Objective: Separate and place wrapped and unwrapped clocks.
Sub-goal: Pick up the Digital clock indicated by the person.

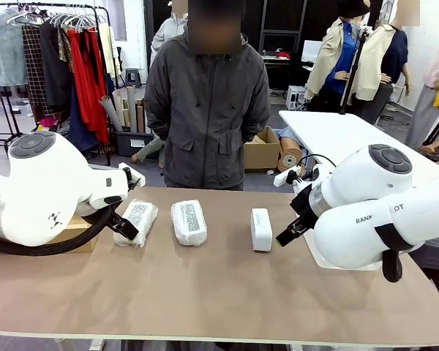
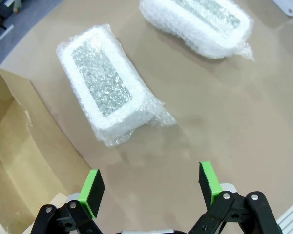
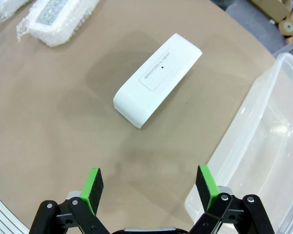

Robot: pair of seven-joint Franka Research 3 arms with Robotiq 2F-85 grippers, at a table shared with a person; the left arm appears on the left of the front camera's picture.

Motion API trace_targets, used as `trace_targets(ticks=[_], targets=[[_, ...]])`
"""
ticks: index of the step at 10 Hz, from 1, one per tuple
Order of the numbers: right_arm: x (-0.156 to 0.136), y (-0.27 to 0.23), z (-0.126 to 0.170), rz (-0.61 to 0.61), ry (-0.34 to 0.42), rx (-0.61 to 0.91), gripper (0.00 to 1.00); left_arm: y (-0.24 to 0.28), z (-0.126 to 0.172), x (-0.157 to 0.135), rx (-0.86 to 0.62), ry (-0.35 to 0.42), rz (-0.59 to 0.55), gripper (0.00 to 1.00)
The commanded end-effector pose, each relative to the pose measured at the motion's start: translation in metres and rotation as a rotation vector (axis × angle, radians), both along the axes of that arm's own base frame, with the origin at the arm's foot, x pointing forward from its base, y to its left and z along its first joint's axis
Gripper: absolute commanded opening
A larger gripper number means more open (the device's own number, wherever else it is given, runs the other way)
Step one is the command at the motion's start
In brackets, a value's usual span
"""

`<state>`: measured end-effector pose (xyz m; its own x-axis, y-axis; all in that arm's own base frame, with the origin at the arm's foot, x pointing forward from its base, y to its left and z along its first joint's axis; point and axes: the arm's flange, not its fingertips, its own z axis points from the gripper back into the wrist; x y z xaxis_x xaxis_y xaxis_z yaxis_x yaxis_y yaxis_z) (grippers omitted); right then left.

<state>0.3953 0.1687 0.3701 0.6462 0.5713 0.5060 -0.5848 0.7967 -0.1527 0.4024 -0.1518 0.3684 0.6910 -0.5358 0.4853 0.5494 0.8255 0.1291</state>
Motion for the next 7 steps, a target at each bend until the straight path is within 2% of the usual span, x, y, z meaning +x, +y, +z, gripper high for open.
trace_targets(ticks=[1, 3, 5, 7], targets=[[-0.001, 0.0, -0.002, 0.017, 0.017, 0.003, 1.0, 0.0, 0.007, -0.002, 0.024, 0.066, -0.026, 1.0], [-0.002, -0.002, 0.002, 0.056, 0.058, 0.04, 1.0, 0.001, 0.016, -0.003, 0.006, 0.126, -0.067, 1.0], [-0.007, -0.004, 0.014, 0.143, 0.129, 0.054, 1.0, 0.003, 0.029, -0.008, -0.059, 0.217, -0.173, 1.0], [-0.004, -0.008, 0.033, 0.259, 0.163, 0.08, 1.0, 0.007, 0.045, -0.01, -0.068, 0.251, -0.307, 1.0]])
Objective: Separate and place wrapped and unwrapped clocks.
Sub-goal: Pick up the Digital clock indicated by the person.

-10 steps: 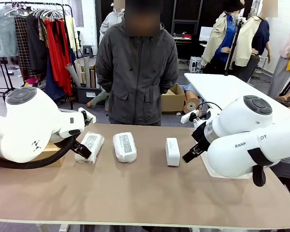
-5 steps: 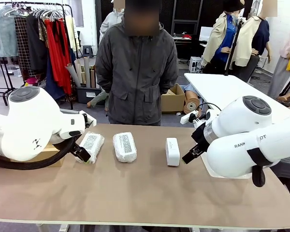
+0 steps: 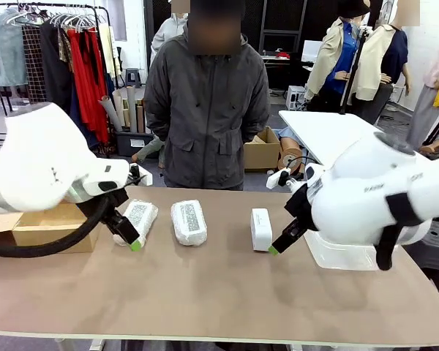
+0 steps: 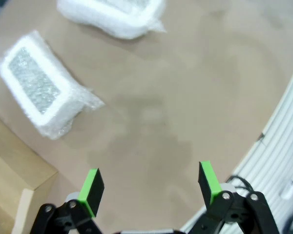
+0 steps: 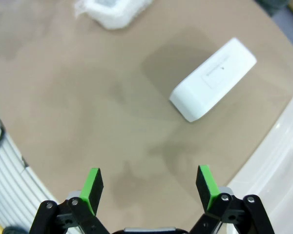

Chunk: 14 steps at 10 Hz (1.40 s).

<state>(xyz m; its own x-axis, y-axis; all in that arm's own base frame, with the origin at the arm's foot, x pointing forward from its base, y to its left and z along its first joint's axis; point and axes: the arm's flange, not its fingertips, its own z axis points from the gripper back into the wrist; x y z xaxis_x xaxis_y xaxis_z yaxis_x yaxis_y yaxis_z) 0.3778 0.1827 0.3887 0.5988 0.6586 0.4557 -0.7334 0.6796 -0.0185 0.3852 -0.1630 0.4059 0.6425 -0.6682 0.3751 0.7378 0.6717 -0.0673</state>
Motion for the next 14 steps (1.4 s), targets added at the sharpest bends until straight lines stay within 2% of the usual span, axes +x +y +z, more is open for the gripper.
trace_targets(ticks=[1, 2, 3, 4, 6, 8, 9, 10, 14], targets=[[0.016, -0.025, 0.025, 0.13, 0.032, 0.045, 1.0, 0.022, 0.018, 0.006, -0.023, 0.036, -0.129, 1.0], [0.019, -0.026, 0.035, 0.186, 0.01, 0.04, 1.0, 0.028, 0.03, 0.005, -0.075, 0.017, -0.235, 1.0], [0.023, -0.028, 0.043, 0.258, 0.032, 0.051, 1.0, 0.033, 0.039, 0.011, -0.137, 0.01, -0.321, 1.0], [0.034, -0.038, 0.048, 0.348, -0.006, 0.113, 1.0, 0.039, 0.039, 0.019, -0.164, -0.016, -0.462, 1.0], [0.046, -0.051, 0.049, 0.42, -0.039, 0.155, 1.0, 0.044, 0.035, 0.03, -0.184, -0.062, -0.587, 1.0], [0.052, -0.059, 0.05, 0.494, -0.089, 0.207, 1.0, 0.04, 0.035, 0.036, -0.204, -0.09, -0.613, 1.0], [0.051, -0.058, 0.048, 0.405, -0.123, 0.172, 1.0, 0.041, 0.039, 0.021, -0.167, -0.085, -0.574, 1.0], [0.038, -0.054, 0.057, 0.446, -0.083, 0.163, 1.0, 0.041, 0.039, 0.021, -0.167, -0.085, -0.574, 1.0], [0.038, -0.056, 0.055, 0.446, -0.082, 0.144, 1.0, 0.042, 0.038, 0.025, -0.148, -0.088, -0.588, 1.0]])
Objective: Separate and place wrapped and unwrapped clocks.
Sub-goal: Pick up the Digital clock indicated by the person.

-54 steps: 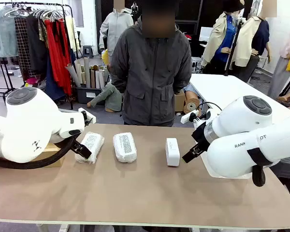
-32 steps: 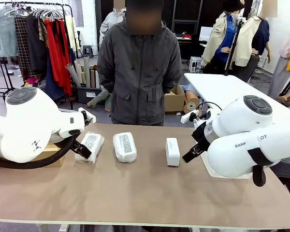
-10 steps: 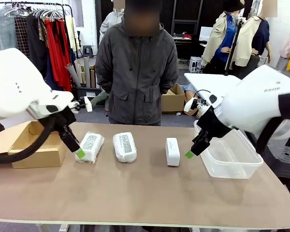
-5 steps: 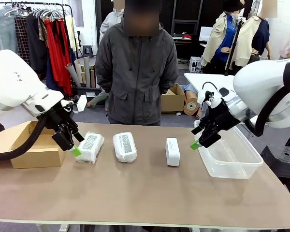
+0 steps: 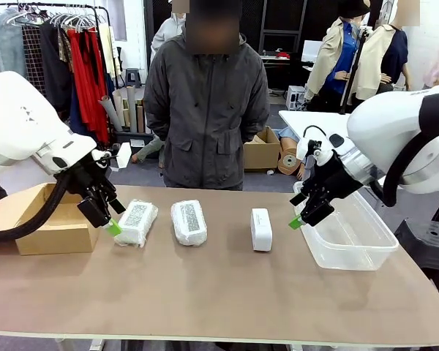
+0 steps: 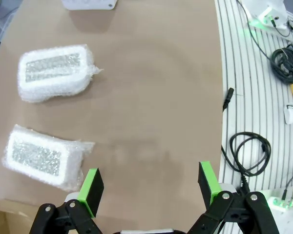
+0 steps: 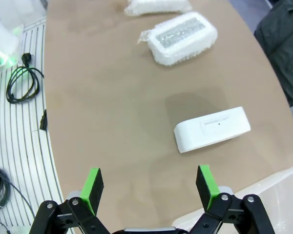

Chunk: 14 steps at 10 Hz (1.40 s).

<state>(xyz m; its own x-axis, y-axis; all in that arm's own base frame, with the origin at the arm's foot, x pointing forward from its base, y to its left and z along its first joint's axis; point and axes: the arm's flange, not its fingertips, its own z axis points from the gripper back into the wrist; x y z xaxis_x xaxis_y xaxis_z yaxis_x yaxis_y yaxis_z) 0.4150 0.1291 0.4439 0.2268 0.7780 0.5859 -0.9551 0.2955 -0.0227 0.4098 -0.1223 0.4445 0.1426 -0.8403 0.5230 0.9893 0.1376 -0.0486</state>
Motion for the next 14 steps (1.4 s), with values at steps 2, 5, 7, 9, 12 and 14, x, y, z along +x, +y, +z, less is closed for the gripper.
trace_targets(ticks=[2, 5, 7, 9, 12, 14], targets=[[0.017, -0.014, 0.027, 0.06, -0.106, 0.098, 1.0, 0.013, 0.026, 0.009, -0.096, -0.028, -0.087, 1.0], [0.042, -0.018, 0.059, 0.16, -0.049, 0.214, 1.0, 0.03, 0.069, 0.026, -0.162, -0.061, -0.126, 1.0], [0.058, -0.029, 0.076, 0.192, -0.079, 0.255, 1.0, 0.041, 0.091, 0.042, -0.234, -0.046, -0.172, 1.0], [0.069, -0.044, 0.086, 0.202, -0.082, 0.284, 1.0, 0.062, 0.102, 0.06, -0.303, -0.027, -0.174, 1.0], [0.085, -0.071, 0.102, 0.217, -0.08, 0.328, 1.0, 0.085, 0.106, 0.082, -0.409, -0.046, -0.189, 1.0], [0.096, -0.092, 0.106, 0.196, -0.096, 0.34, 1.0, 0.094, 0.1, 0.091, -0.391, -0.113, -0.163, 1.0]])
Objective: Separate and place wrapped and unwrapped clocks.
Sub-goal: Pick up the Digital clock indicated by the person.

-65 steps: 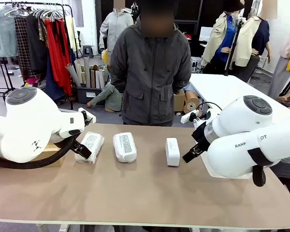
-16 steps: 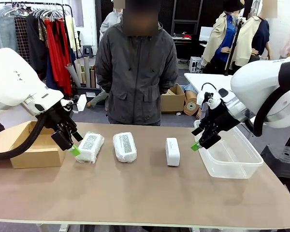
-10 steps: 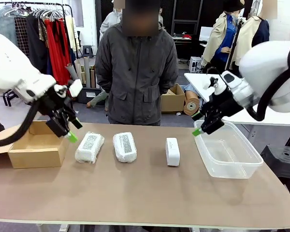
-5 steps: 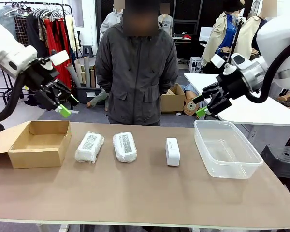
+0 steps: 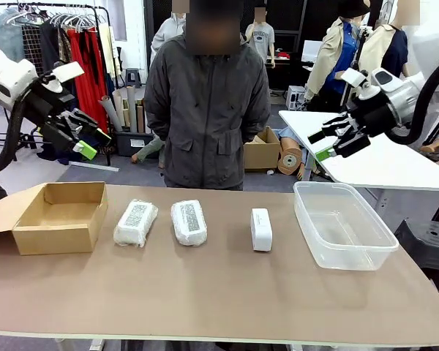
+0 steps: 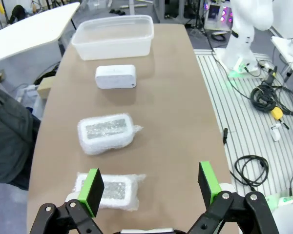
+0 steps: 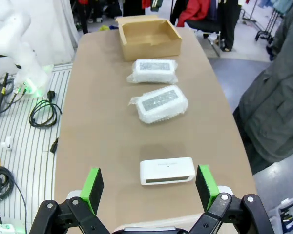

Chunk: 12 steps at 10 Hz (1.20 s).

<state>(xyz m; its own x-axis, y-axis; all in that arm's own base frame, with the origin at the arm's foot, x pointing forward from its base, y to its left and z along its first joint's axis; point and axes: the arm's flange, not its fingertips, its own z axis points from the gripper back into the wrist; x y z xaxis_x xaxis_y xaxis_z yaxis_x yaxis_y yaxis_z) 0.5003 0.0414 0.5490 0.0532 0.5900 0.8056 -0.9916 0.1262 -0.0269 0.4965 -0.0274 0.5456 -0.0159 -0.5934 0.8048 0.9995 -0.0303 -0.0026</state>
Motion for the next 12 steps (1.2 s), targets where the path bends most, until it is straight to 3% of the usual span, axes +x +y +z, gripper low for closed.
trace_targets(ticks=[1, 3, 5, 8, 12], targets=[[0.013, -0.011, 0.0, 0.013, -0.016, 0.038, 1.0, 0.0, -0.004, 0.007, -0.016, -0.07, 0.0, 1.0], [0.019, -0.019, -0.004, 0.011, -0.004, 0.0, 1.0, 0.002, -0.006, 0.013, -0.003, -0.07, 0.032, 1.0], [0.023, -0.028, -0.006, 0.008, 0.008, -0.016, 1.0, 0.001, -0.006, 0.016, 0.014, -0.123, 0.081, 1.0], [0.026, -0.037, -0.011, 0.015, 0.018, -0.024, 1.0, 0.005, -0.007, 0.018, 0.006, -0.099, 0.104, 1.0], [0.028, -0.037, -0.017, 0.03, 0.024, -0.034, 1.0, 0.011, -0.002, 0.016, 0.006, -0.123, 0.139, 1.0]])
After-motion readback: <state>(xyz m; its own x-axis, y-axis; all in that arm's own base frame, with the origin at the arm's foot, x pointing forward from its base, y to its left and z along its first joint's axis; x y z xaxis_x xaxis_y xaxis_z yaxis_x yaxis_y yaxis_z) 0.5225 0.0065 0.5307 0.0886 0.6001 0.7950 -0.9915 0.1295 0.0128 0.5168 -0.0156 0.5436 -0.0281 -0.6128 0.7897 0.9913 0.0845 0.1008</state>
